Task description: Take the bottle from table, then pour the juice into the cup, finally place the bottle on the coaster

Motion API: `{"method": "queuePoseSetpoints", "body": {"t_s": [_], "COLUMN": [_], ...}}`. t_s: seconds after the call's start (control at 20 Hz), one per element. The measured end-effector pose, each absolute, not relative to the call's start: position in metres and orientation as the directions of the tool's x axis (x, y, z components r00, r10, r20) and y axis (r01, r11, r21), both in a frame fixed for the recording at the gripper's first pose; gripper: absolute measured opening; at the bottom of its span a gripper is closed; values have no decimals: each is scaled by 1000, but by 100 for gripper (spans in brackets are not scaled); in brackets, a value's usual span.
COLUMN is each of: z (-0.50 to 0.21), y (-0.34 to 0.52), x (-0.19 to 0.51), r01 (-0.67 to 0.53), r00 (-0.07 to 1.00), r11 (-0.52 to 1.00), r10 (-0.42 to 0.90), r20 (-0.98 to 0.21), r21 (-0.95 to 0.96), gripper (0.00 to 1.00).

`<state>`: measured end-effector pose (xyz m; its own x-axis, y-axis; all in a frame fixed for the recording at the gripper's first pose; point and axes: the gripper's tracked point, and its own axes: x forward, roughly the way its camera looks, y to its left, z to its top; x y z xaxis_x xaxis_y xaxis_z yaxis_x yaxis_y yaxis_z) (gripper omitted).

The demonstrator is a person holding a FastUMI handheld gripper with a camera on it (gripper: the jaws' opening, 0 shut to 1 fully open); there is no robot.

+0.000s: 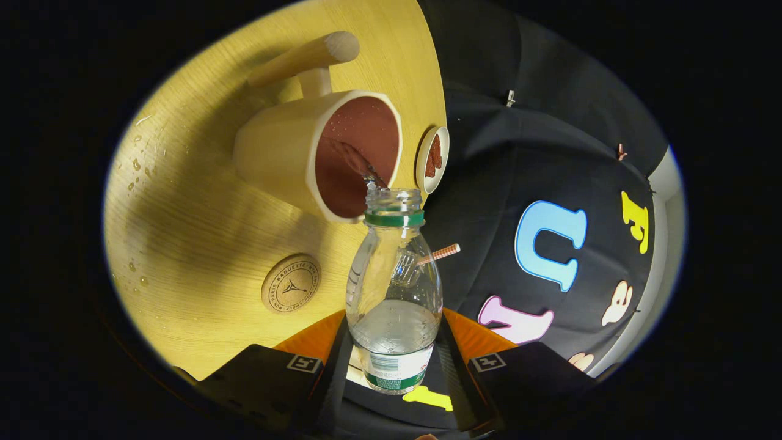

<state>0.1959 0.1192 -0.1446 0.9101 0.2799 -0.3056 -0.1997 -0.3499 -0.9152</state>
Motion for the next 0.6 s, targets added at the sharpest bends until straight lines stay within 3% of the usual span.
{"method": "queuePoseSetpoints", "body": {"t_s": [0.6], "z": [-135], "y": [128], "x": [201], "r01": [-162], "r00": [910], "r11": [-409], "r10": [291], "r20": [-296], "r21": [-898], "gripper": [73]}}
